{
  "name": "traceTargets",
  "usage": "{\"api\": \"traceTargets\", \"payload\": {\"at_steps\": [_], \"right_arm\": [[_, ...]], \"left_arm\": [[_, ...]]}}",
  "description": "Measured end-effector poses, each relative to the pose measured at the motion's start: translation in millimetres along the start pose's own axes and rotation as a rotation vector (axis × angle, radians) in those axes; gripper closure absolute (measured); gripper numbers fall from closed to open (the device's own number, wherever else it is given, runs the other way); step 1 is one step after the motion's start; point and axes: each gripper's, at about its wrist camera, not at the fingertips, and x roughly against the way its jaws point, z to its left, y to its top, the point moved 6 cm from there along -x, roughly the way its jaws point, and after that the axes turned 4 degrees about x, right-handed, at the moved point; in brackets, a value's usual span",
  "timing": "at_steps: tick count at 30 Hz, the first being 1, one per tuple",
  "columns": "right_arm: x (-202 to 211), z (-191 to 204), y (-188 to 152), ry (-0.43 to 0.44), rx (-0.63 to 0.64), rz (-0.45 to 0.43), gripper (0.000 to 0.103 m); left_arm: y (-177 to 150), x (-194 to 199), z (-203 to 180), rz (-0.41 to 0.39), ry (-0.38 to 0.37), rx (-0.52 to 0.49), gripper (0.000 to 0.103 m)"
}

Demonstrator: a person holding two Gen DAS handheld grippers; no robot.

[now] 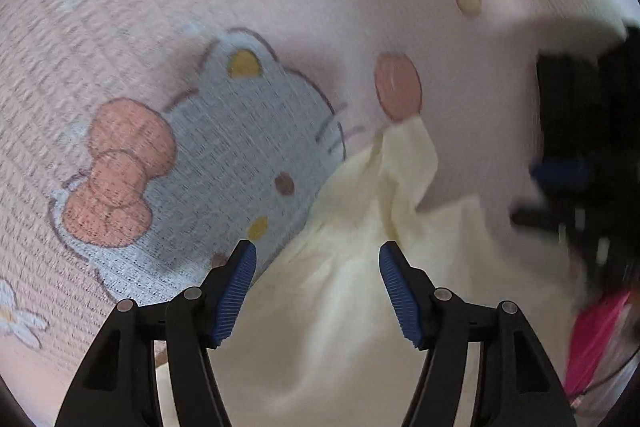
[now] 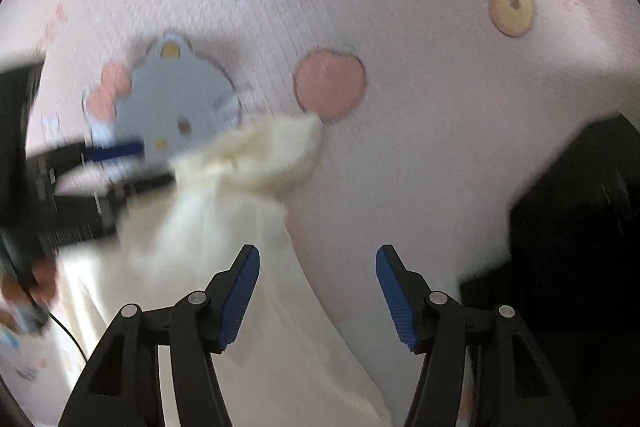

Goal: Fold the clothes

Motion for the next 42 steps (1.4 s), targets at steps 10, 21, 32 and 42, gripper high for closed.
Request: {"api": "traceTargets", "payload": {"at_steps": [10, 21, 32, 42], "right_arm": [[-46, -7, 37, 0.058, -0.105, 0.050, 0.043], [-81, 5, 59, 0.052, -0.008, 0.018, 0.044], [-79, 37, 55, -0.110, 0.234, 0.006, 0.096], [-48, 79, 77, -0.278, 0.521, -0.090, 0.098]], "left_arm": [[-6, -28, 9, 0.012, 0.025, -0.046, 0.041], [-14, -32, 10, -0.060, 0.030, -0.068, 0.042], [-22, -35, 12, -0.095, 0.073, -0.040, 0.089], [-16, -9, 24, -0.169, 0.101, -0.013, 0.094]]}}
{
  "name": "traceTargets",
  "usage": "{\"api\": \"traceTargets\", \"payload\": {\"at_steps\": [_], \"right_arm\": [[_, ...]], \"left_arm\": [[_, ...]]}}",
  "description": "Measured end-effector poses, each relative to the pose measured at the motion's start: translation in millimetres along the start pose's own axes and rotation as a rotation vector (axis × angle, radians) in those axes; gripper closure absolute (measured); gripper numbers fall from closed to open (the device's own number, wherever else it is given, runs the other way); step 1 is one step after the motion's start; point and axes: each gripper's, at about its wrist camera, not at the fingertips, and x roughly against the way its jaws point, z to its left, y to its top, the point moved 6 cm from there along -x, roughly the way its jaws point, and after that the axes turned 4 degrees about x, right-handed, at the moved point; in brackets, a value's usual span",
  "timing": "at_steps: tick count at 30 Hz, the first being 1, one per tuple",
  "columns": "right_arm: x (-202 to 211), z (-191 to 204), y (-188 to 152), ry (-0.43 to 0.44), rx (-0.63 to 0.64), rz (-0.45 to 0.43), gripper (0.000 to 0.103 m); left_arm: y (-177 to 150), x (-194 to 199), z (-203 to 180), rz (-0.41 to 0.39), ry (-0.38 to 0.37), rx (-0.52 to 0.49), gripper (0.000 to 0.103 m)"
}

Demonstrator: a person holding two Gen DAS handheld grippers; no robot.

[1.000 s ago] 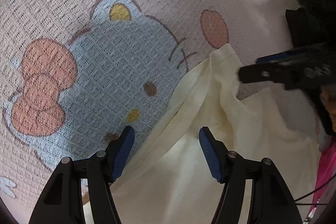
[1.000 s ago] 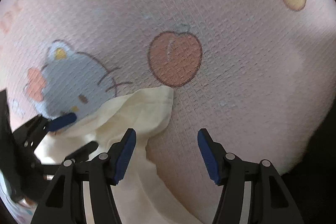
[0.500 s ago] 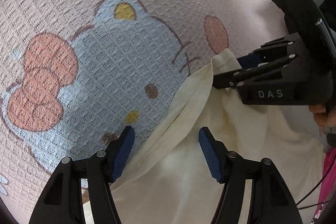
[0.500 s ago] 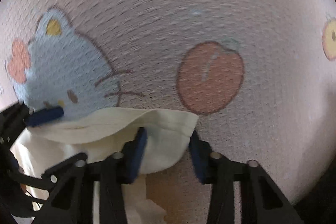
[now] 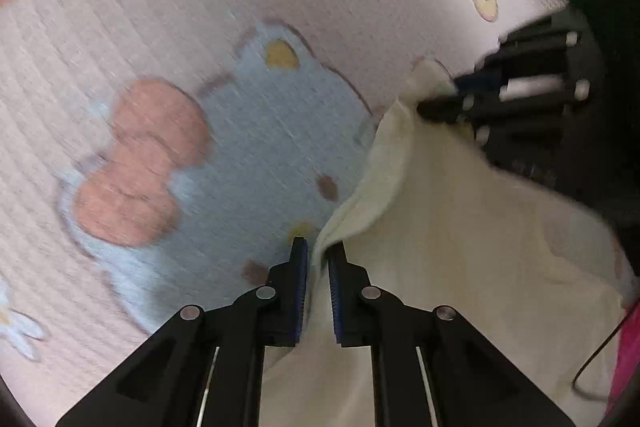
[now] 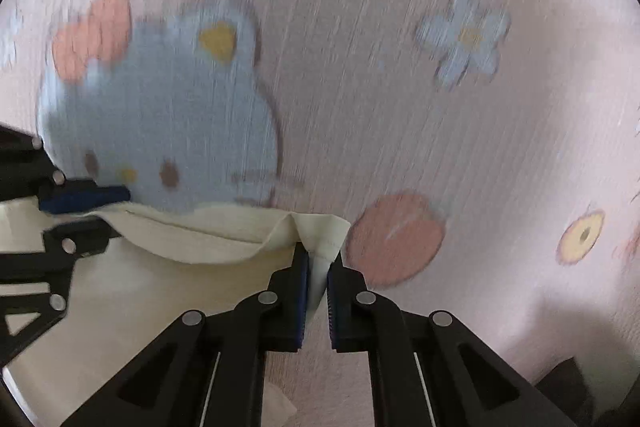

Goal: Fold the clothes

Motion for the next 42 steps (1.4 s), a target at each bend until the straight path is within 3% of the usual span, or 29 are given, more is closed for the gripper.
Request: {"api": "traceTargets", "payload": {"at_steps": [5, 7, 8, 10, 16, 19, 20, 21, 22, 23, 28, 35, 36, 39, 42], "right_arm": [[30, -14, 37, 0.032, -0.079, -0.091, 0.098], [32, -15, 48, -0.011, -0.058, -0.099, 0.099], [34, -17, 54, -0.074, -0.035, -0.116, 0.099], [29, -23, 61, -0.128, -0.029, -0.110, 0.099], [29, -32, 64, -0.067, -0.118, -0.103, 0.099], [39, -28, 66, -0.079, -0.090, -0.115, 0.092], [42, -23, 64, -0.078, -0.077, -0.110, 0.075], [46, -17, 62, -0.066, -0.073, -0.110, 0.052], [51, -11, 60, -0.054, -0.069, -0.110, 0.044], [55, -3, 55, -0.038, -0.067, -0.112, 0.041], [89, 28, 11, 0.004, -0.066, -0.112, 0.041], [90, 96, -39, 0.023, -0.027, -0.070, 0.041], [91, 106, -46, 0.008, -0.011, -0.059, 0.041], [102, 135, -65, -0.021, 0.035, -0.042, 0.041], [125, 126, -77, -0.030, 0.053, -0.048, 0.041]], "left_arm": [[10, 14, 24, -0.042, 0.034, 0.054, 0.094], [11, 15, 34, -0.048, 0.070, 0.065, 0.094], [10, 15, 37, -0.048, 0.071, 0.077, 0.094], [8, 14, 41, -0.043, 0.036, 0.111, 0.094], [10, 35, 49, -0.152, -0.135, 0.263, 0.094], [12, 46, 55, -0.166, -0.166, 0.339, 0.088], [12, 48, 57, -0.155, -0.155, 0.355, 0.077], [11, 51, 58, -0.145, -0.147, 0.370, 0.068], [9, 53, 59, -0.140, -0.144, 0.379, 0.047], [7, 56, 59, -0.137, -0.141, 0.388, 0.038], [-16, 74, 33, -0.106, -0.094, 0.380, 0.037], [-72, 106, 21, -0.060, -0.003, 0.316, 0.037], [-82, 111, 22, -0.057, 0.008, 0.305, 0.037], [-114, 124, 74, -0.050, 0.046, 0.261, 0.037], [-128, 144, 65, -0.068, 0.047, 0.218, 0.037]]}}
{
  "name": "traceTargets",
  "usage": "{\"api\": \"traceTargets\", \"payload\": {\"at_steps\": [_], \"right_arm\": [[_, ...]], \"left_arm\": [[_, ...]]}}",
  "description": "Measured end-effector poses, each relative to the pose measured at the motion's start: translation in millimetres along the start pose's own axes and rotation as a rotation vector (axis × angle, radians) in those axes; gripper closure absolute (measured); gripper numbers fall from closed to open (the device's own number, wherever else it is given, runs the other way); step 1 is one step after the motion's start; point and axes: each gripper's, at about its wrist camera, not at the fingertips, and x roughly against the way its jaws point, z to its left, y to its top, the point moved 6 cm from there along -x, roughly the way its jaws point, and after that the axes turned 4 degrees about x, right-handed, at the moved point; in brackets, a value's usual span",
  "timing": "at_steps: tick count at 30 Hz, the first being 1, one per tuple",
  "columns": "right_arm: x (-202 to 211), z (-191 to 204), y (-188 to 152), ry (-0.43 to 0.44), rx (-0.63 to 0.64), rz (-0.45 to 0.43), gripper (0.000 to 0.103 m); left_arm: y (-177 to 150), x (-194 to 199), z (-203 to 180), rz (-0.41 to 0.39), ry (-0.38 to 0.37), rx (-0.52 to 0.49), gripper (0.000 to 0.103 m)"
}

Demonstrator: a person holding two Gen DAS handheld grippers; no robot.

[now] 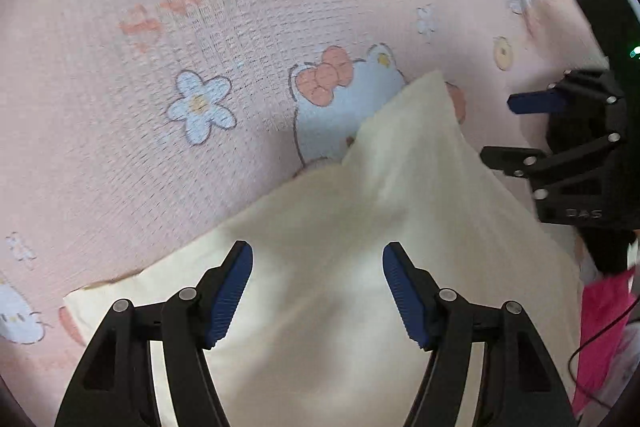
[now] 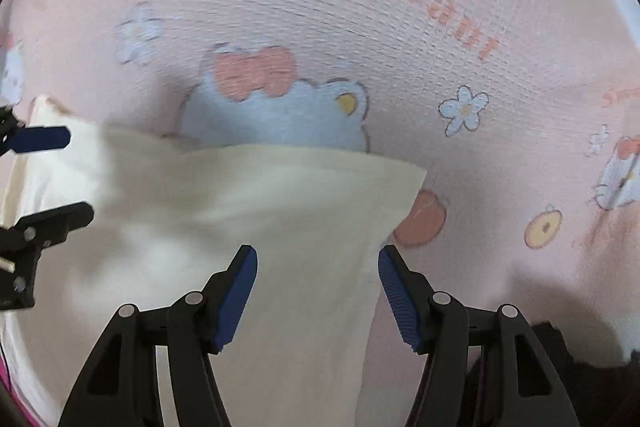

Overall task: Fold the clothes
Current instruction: 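Lift both open grippers away from the cream and pink garment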

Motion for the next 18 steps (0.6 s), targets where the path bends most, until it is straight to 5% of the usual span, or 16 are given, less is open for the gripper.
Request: {"api": "traceTargets", "payload": {"at_steps": [9, 12, 18], "right_arm": [[18, -40, -25, -0.105, -0.037, 0.050, 0.040], [80, -29, -63, -0.169, -0.056, 0.071, 0.040], [140, -16, -131, -0.210, -0.143, 0.098, 0.040]], "left_arm": [[-15, 83, -27, -0.082, -0.071, -0.155, 0.037], [-19, 101, -41, -0.094, -0.057, -0.210, 0.037], [-38, 125, -74, -0.080, -0.078, -0.267, 0.037]]}}
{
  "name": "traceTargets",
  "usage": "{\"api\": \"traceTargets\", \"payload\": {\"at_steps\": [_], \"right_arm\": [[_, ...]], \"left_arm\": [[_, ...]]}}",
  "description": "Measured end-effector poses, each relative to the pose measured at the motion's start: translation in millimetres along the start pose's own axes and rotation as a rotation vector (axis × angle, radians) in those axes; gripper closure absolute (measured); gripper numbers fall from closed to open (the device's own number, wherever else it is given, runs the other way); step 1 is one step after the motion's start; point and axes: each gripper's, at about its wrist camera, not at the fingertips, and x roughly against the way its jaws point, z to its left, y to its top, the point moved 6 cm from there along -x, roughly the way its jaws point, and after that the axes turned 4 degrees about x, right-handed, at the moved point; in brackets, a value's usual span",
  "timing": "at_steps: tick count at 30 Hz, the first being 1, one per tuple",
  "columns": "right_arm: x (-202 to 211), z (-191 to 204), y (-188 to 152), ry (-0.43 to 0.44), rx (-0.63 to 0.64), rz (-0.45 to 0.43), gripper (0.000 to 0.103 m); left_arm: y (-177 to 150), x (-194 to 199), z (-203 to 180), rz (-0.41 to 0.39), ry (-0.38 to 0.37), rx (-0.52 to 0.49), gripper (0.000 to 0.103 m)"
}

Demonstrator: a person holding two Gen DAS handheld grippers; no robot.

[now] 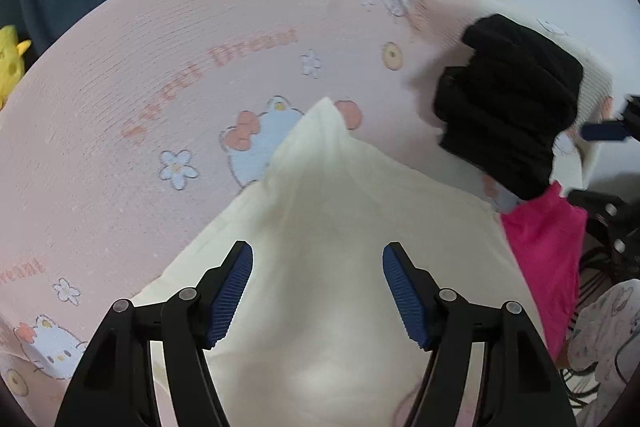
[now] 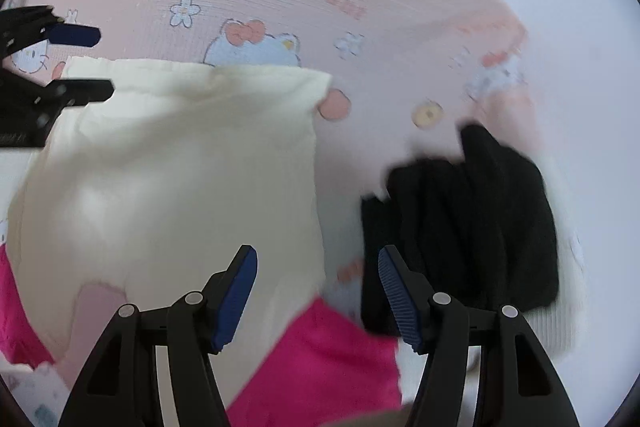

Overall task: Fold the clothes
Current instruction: 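Lift both open grippers away from the cream and pink garment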

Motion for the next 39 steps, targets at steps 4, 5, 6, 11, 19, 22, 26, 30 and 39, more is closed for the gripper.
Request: {"api": "traceTargets", "payload": {"at_steps": [4, 5, 6, 11, 19, 22, 26, 30, 39], "right_arm": [[27, -10, -46, 0.000, -0.082, 0.011, 0.040], [32, -13, -53, 0.012, -0.112, 0.004, 0.040], [36, -16, -59, 0.029, -0.141, -0.006, 0.040], [60, -35, -94, 0.079, -0.307, -0.081, 0.040], [62, -57, -135, 0.138, -0.483, -0.178, 0.040], [55, -65, -151, 0.151, -0.517, -0.169, 0.040], [38, -72, -174, 0.205, -0.583, -0.130, 0.037], [18, -79, -193, 0.238, -0.641, -0.115, 0.035], [-38, -91, -238, 0.377, -0.856, -0.108, 0.034]], "left_arm": [[-1, 16, -23, -0.013, -0.025, 0.014, 0.037], [-1, 20, -30, -0.018, -0.040, 0.022, 0.037], [1, 23, -36, -0.025, -0.039, 0.026, 0.037], [-1, 23, -69, -0.015, -0.041, 0.048, 0.037], [-14, 13, -135, 0.026, 0.033, -0.056, 0.037], [-25, 10, -166, 0.030, 0.065, -0.142, 0.037], [-53, 3, -207, 0.029, 0.083, -0.288, 0.037], [-76, -8, -251, -0.002, 0.130, -0.476, 0.037], [-113, -39, -321, -0.080, 0.164, -0.665, 0.037]]}}
